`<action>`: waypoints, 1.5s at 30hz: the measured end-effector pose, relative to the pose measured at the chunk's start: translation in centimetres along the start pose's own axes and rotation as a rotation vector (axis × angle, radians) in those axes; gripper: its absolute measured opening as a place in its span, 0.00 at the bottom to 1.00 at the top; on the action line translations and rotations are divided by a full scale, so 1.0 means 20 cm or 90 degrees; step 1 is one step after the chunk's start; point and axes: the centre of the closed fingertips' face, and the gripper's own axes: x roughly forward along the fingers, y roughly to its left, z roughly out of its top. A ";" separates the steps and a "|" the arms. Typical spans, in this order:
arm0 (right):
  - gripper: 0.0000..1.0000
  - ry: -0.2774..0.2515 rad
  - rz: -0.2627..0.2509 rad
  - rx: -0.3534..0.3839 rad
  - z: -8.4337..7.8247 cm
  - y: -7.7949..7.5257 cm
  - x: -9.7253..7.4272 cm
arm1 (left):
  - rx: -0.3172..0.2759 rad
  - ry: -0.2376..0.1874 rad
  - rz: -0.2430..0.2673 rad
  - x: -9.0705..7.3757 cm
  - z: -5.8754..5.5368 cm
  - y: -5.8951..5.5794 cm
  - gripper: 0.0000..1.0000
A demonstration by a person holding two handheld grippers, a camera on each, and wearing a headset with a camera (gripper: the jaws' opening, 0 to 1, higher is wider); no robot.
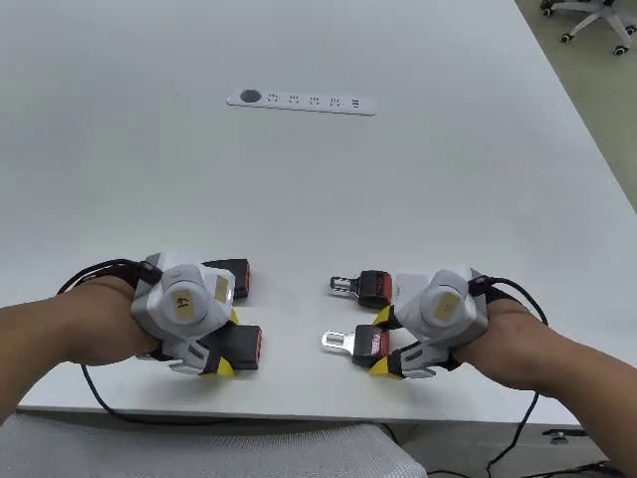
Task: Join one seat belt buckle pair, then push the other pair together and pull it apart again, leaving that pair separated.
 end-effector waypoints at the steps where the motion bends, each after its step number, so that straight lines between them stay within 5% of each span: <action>1: 0.32 -0.001 0.000 0.001 0.01 0.00 0.00 | 0.000 0.000 0.000 0.00 0.00 0.00 0.36; 28: 0.32 -0.019 0.024 -0.045 0.31 0.12 0.18 | -0.007 -0.006 0.003 -0.01 0.01 -0.01 0.36; 36: 0.32 -0.006 0.025 -0.072 0.36 0.14 0.21 | -0.008 -0.005 0.004 -0.01 0.00 0.00 0.36; 45: 0.32 -0.028 0.031 -0.071 0.41 0.13 0.23 | -0.006 -0.002 0.002 -0.01 0.00 0.00 0.36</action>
